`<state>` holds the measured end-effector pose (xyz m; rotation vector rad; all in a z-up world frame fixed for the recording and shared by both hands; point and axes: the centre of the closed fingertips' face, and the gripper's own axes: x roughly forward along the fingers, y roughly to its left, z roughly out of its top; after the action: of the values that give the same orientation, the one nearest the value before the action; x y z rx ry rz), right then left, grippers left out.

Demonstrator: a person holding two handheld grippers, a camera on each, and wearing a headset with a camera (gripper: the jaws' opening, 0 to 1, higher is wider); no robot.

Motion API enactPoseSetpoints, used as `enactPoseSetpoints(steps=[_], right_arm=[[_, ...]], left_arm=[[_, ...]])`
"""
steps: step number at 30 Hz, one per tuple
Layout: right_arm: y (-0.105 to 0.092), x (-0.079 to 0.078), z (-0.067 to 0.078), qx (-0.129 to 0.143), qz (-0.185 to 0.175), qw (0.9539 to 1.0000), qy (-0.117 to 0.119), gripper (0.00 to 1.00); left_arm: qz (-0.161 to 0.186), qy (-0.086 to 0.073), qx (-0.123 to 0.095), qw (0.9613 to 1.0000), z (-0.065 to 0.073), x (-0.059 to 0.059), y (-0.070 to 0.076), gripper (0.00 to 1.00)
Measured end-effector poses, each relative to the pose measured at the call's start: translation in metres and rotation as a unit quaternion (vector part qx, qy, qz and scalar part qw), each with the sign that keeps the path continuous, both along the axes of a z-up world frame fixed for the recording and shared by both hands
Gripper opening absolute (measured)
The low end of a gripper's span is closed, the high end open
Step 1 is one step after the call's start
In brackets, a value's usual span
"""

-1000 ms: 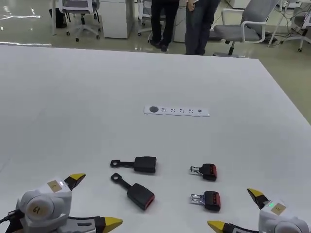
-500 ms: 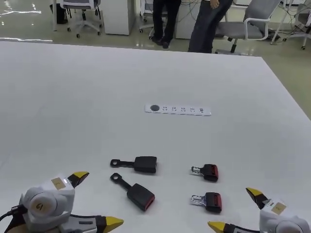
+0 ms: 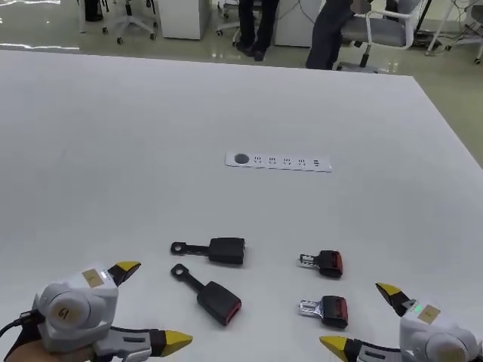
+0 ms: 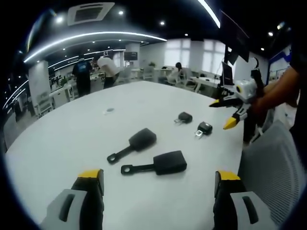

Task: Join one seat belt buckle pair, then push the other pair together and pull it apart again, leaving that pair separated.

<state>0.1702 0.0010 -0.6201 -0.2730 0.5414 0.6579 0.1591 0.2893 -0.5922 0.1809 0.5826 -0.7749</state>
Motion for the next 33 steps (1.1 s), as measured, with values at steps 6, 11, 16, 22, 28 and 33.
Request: enactPoseSetpoints(steps=[6,11,16,22,28,33], right_arm=[[0.001,0.006,-0.006,0.001,0.004,0.9999,0.011,0.87],[0.005,0.010,-0.012,0.002,0.018,0.9997,0.018,0.86],[0.011,0.010,-0.016,0.002,0.041,0.9988,0.026,0.84],[0.009,0.013,-0.023,-0.001,0.052,0.9980,0.036,0.83],[0.011,0.011,-0.029,-0.005,0.064,0.9966,0.052,0.81],[0.010,0.016,-0.034,-0.004,0.075,0.9953,0.062,0.80]], left_arm=[[-0.009,0.003,0.004,0.9999,-0.005,0.007,-0.003,0.97],[-0.015,0.008,0.004,0.9998,-0.010,0.015,-0.003,0.96],[-0.029,0.014,0.010,0.9994,-0.016,0.016,-0.004,0.95],[-0.048,0.018,0.011,0.9986,-0.018,0.017,-0.009,0.93],[-0.071,0.026,0.016,0.9970,-0.023,0.020,-0.014,0.91],[-0.092,0.029,0.019,0.9952,-0.027,0.024,-0.020,0.91]])
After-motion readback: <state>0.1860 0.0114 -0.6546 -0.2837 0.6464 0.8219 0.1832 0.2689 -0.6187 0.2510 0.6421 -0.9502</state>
